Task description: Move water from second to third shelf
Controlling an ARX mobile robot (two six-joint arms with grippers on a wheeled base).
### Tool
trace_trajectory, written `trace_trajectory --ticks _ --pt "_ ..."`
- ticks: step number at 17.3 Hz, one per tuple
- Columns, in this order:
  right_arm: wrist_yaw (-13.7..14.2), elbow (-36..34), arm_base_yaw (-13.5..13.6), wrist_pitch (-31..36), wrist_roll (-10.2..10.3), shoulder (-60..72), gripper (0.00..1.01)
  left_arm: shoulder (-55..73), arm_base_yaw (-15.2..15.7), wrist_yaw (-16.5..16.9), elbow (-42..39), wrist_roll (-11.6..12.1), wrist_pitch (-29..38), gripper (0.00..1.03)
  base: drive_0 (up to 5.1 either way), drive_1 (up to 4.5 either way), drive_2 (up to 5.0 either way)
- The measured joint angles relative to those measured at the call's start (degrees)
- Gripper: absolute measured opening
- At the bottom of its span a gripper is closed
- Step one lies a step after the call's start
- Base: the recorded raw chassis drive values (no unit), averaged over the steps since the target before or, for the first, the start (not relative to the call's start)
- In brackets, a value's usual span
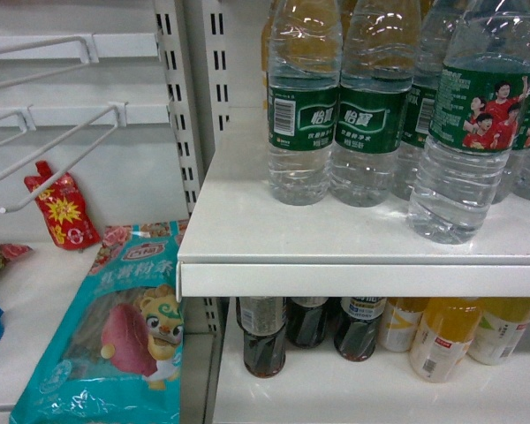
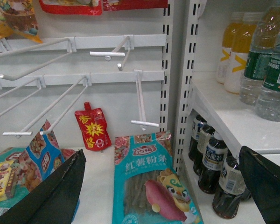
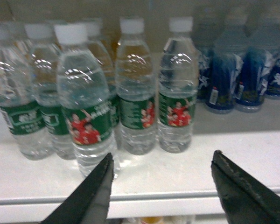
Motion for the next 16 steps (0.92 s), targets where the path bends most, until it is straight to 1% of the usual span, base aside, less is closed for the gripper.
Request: trace_trajectory --ticks 5,6,8,9,10,11,13,14,15,16 --pt "-3.5 -2.8 -3.4 -3.4 -1.1 -6.1 0.44 0.0 0.0 0.0 0.0 0.0 0.0 0.98 0.0 0.00 0.0" --pt "-3.9 -3.0 -3.7 -3.6 -1.2 -6.7 0.43 0.0 0.0 0.0 0.0 0.0 0.0 0.98 0.0 0.00 0.0" --pt "-6.0 -3.8 -5.3 -4.0 -1.4 -8.9 0.35 0.0 0.0 0.0 0.0 0.0 0.0 0.98 0.0 0.00 0.0" --pt "-6.7 -4.1 -5.9 -4.1 -1.5 -9.4 0.33 0.0 0.0 0.0 0.0 0.0 0.0 0.98 0.0 0.00 0.0" --pt "-8.7 -4.5 -7.4 -4.1 -1.7 -10.4 0.30 0.0 0.0 0.0 0.0 0.0 0.0 0.98 0.0 0.00 0.0" --pt "-10.9 -5.2 -10.0 -4.1 -1.9 -11.7 0.24 0.0 0.0 0.0 0.0 0.0 0.0 0.98 0.0 0.00 0.0" --pt "-12.0 -5.8 -11.9 -4.1 -1.9 -12.6 0.19 0.0 0.0 0.0 0.0 0.0 0.0 0.98 0.0 0.00 0.0" --pt "-12.0 -6.3 -13.0 -4.3 -2.0 -13.1 0.13 0.0 0.0 0.0 0.0 0.0 0.0 0.98 0.0 0.00 0.0" --pt "-12.8 -7.8 -13.0 -5.0 -2.3 -14.2 0.02 0.0 0.0 0.0 0.0 0.0 0.0 0.98 0.0 0.00 0.0" --pt "-13.2 -9.0 -12.7 -5.6 -2.3 -16.0 0.02 0.0 0.0 0.0 0.0 0.0 0.0 0.98 0.0 0.00 0.0"
